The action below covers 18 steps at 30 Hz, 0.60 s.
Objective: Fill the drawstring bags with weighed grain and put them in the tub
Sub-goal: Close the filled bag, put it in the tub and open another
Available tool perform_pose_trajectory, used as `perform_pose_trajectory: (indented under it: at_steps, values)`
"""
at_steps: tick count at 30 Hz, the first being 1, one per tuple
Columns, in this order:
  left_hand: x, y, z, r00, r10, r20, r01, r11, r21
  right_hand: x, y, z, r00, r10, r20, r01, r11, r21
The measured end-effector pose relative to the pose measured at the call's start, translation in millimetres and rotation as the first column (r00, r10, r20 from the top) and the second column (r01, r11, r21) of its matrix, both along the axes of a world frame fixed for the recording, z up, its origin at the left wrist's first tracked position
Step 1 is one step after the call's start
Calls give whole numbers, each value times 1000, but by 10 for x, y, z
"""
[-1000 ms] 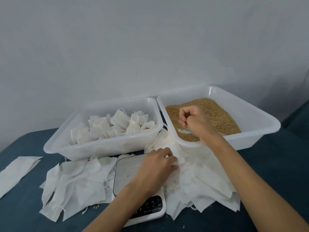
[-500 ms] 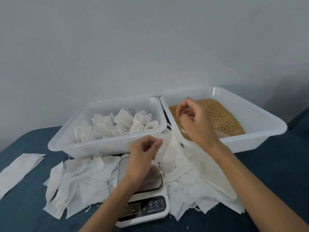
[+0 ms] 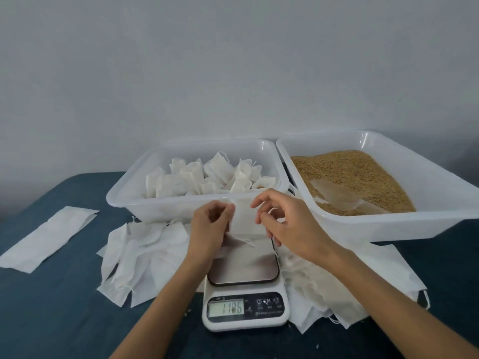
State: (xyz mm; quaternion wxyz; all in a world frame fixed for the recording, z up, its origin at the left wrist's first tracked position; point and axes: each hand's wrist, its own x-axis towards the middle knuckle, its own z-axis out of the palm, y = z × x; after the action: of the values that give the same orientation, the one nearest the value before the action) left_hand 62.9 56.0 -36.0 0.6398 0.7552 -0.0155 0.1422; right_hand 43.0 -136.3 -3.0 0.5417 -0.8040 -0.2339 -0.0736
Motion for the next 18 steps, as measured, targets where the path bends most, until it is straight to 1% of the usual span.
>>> perform_pose_trajectory:
  at_steps: [2, 3, 4, 5, 7, 9, 12, 14, 16, 18]
  values:
    - [-40, 91, -32, 995, 75, 66, -81, 993, 91, -1, 14, -22, 1000, -21, -11, 21, 1000, -1]
    - [-63, 133, -44, 991, 101, 90, -110, 989, 102, 0, 19, -29, 999, -31, -15, 31, 1000, -1]
    - [-77, 172, -46, 989, 112, 101, -120, 990, 75, 1, 22, -32, 999, -38, -20, 38, 999, 0]
    - [-87, 201, -36, 990, 104, 100, -106, 994, 13, 1, 24, -34, 999, -38, -24, 39, 999, 10]
    - [-112, 215, 8, 996, 44, 80, -33, 990, -138, -5, 37, -35, 999, -26, -40, 28, 998, 51]
    - [-161, 168, 48, 995, -66, 72, 80, 972, -219, -19, 65, -48, 998, -9, -58, 15, 996, 94]
    - [-249, 66, 55, 967, -235, 94, 250, 942, -224, -39, 117, -71, 999, -5, -43, 9, 995, 102]
    - [-285, 36, 54, 945, -310, 105, 326, 919, -221, -44, 134, -78, 999, -15, -28, 17, 996, 82]
    - [-307, 15, 46, 930, -352, 101, 367, 901, -231, -53, 139, -77, 999, -29, -14, 30, 998, 47]
    - [-319, -7, 22, 930, -355, 94, 367, 896, -249, -55, 147, -90, 1000, -24, 4, 24, 1000, 18]
